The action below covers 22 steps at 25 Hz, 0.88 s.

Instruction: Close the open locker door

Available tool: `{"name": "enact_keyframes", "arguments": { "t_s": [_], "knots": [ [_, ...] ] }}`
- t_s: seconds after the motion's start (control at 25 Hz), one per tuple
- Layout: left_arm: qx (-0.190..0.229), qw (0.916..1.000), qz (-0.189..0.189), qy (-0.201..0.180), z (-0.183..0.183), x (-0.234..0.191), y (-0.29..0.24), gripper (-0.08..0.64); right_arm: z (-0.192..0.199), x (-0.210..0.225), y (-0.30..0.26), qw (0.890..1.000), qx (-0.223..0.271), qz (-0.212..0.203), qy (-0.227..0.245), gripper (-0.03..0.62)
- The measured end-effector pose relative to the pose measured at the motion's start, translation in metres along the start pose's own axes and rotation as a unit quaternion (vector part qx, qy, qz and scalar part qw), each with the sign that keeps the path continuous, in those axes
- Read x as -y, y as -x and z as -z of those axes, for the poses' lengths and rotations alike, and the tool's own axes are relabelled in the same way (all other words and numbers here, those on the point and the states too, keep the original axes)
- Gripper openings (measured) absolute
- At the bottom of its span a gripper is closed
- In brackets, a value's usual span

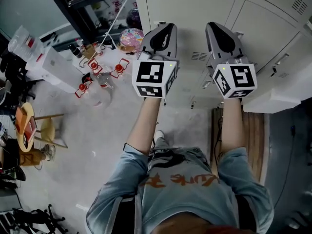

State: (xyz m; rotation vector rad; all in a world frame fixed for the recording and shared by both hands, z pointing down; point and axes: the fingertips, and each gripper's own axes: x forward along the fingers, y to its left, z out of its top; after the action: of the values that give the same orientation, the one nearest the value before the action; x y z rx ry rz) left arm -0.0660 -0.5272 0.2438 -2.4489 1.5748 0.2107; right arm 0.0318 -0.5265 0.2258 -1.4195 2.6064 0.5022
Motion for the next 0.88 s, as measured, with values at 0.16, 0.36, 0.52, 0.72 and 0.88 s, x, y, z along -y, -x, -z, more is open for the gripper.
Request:
{"name": "enact_keyframes", "arguments": {
  "t_s": [0.16,0.36,0.52,0.72,0.88],
  "knots": [
    [-0.019,0.9998,-0.005,0.008,0.022,0.024,0.016,0.018,0.018,0.006,0.034,1.0,-0.005,0.018,-0.025,0.037],
    [-0.056,0.9981,-0.017,0.019,0.073,0.056,0.041,0.018,0.064,0.006,0.081,0.998,-0.036,0.036,-0.048,0.037],
    [-0.086,0.9947,-0.046,0.032,0.11,0.074,0.068,0.018,0.091,-0.004,0.116,0.996,-0.051,0.041,-0.06,0.037],
    [-0.111,0.9903,-0.083,0.008,0.145,0.084,0.095,0.018,0.129,-0.005,0.164,0.992,-0.063,0.071,-0.088,0.037],
    [-0.119,0.9895,-0.081,0.003,0.159,0.095,0.101,0.018,0.159,-0.002,0.184,0.988,-0.1,0.074,-0.092,0.037]
  ]
}}
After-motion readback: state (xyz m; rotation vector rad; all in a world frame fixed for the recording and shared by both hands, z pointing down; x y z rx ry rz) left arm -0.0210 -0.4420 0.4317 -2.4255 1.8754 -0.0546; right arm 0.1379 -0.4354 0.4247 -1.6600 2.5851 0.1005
